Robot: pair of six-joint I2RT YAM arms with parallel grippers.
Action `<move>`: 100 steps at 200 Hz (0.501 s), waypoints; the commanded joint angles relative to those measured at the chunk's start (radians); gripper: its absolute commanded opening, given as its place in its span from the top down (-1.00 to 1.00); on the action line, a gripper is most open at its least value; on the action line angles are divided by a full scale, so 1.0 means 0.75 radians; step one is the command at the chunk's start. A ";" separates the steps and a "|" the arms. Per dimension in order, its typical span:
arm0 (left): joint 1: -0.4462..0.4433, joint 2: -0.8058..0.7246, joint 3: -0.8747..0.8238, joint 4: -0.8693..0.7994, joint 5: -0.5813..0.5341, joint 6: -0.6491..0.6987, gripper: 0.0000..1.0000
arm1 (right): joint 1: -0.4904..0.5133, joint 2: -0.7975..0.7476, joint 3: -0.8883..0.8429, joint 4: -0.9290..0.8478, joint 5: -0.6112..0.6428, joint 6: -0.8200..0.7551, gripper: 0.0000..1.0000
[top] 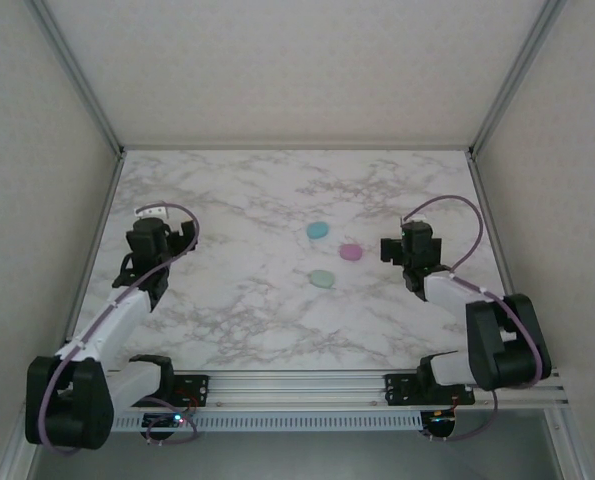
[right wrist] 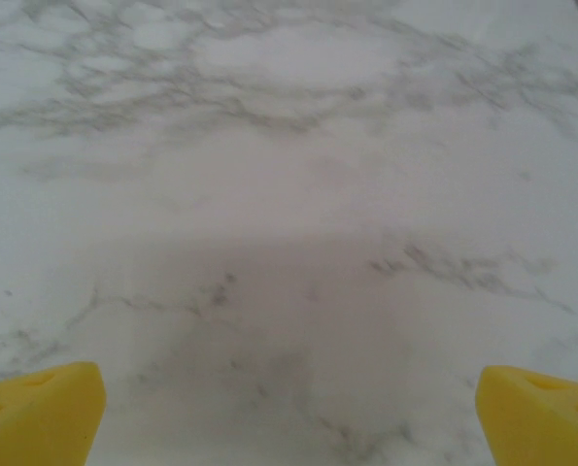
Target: Insert wireless bluetooth earbuds into charging case
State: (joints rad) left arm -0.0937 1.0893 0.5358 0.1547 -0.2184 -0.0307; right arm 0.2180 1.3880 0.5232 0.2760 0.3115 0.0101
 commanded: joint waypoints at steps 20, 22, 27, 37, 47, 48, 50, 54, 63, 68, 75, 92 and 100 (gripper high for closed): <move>0.041 0.143 -0.104 0.374 0.082 0.023 -1.00 | -0.062 0.119 -0.068 0.521 -0.186 -0.119 -0.97; 0.042 0.153 -0.107 0.384 0.086 0.027 -1.00 | -0.067 0.124 -0.071 0.535 -0.188 -0.114 -0.97; 0.041 0.174 -0.109 0.405 0.098 0.040 -1.00 | -0.074 0.121 -0.071 0.534 -0.188 -0.105 -0.98; 0.043 0.202 -0.119 0.451 0.128 0.057 -1.00 | -0.131 0.108 -0.102 0.572 -0.313 -0.075 -0.98; 0.045 0.224 -0.132 0.503 0.151 0.074 -1.00 | -0.162 0.115 -0.176 0.683 -0.380 -0.063 -0.98; 0.045 0.226 -0.134 0.511 0.153 0.076 -1.00 | -0.163 0.119 -0.184 0.698 -0.381 -0.063 -0.98; 0.045 0.232 -0.136 0.525 0.155 0.077 -1.00 | -0.162 0.127 -0.199 0.732 -0.385 -0.065 -0.98; 0.047 0.242 -0.141 0.552 0.162 0.079 -1.00 | -0.163 0.152 -0.225 0.798 -0.388 -0.068 -0.98; 0.052 0.265 -0.145 0.597 0.177 0.079 -1.00 | -0.162 0.222 -0.253 0.929 -0.348 -0.057 -0.98; 0.059 0.278 -0.136 0.592 0.187 0.069 -1.00 | -0.162 0.202 -0.233 0.833 -0.319 -0.041 -0.98; 0.067 0.299 -0.128 0.603 0.216 0.062 -1.00 | -0.166 0.193 -0.186 0.745 -0.303 -0.027 -0.98; 0.072 0.355 -0.133 0.657 0.285 0.073 -1.00 | -0.184 0.205 -0.179 0.756 -0.228 0.018 -0.98; 0.072 0.390 -0.150 0.710 0.303 0.081 -1.00 | -0.182 0.201 -0.178 0.744 -0.225 0.019 -0.98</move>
State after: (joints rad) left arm -0.0509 1.3239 0.4370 0.5423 -0.0792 0.0059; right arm 0.0940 1.5421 0.3729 0.7635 0.1062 -0.0139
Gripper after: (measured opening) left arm 0.999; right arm 0.987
